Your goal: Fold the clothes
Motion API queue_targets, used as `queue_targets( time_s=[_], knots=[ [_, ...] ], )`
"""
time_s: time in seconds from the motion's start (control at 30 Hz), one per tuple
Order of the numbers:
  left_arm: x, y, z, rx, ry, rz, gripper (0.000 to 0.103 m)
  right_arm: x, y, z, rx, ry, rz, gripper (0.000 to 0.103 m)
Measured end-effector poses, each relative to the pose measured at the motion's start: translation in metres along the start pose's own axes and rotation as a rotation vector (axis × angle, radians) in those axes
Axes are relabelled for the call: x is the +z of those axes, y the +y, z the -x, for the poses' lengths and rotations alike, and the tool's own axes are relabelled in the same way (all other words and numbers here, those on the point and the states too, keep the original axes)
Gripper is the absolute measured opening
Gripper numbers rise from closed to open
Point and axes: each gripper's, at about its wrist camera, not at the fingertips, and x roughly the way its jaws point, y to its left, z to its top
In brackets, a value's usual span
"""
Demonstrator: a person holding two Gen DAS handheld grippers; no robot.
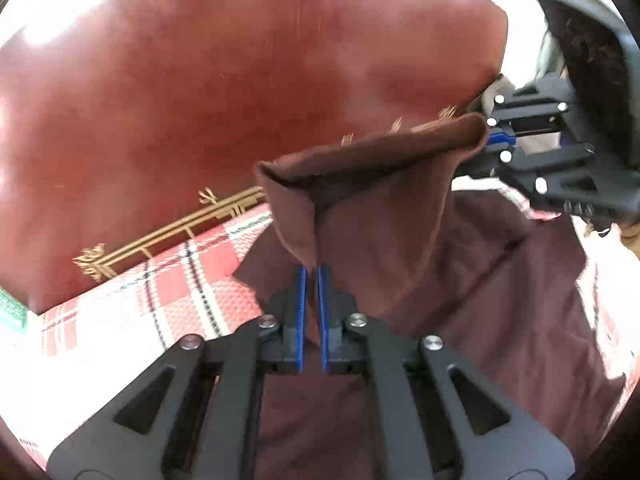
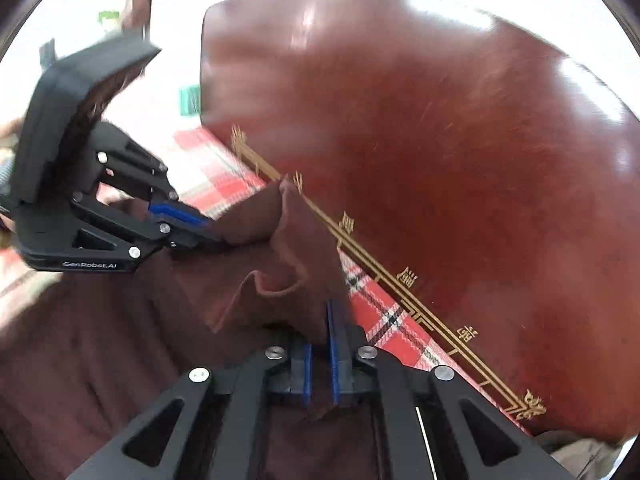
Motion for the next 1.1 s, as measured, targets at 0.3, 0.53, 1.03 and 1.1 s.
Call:
queue_targets(
  time_s=[0.3, 0.53, 1.03, 1.1],
  knots=[
    [-0.051, -0.035, 0.1, -0.074, -0.051, -0.136, 0.008, -0.042, 0.029, 0.089, 0.049, -0.082, 0.021, 0.004],
    [-0.028, -0.034, 0.053, 0.048, 0.011, -0.116, 0.063, -0.032, 0.046, 0.053, -0.161, 0.006, 0.143, 0.055],
    [0.011, -0.006, -0.035, 0.042, 0.109, -0.034, 0.007, 0.005, 0.019, -0.014, 0.018, 0.061, 0.09, 0.004],
    [0.01, -0.003, -0.007, 0.005, 0.056, -0.009, 0.007, 0.004, 0.015, 0.01, 0.055, 0.007, 0.045, 0.003]
  ],
)
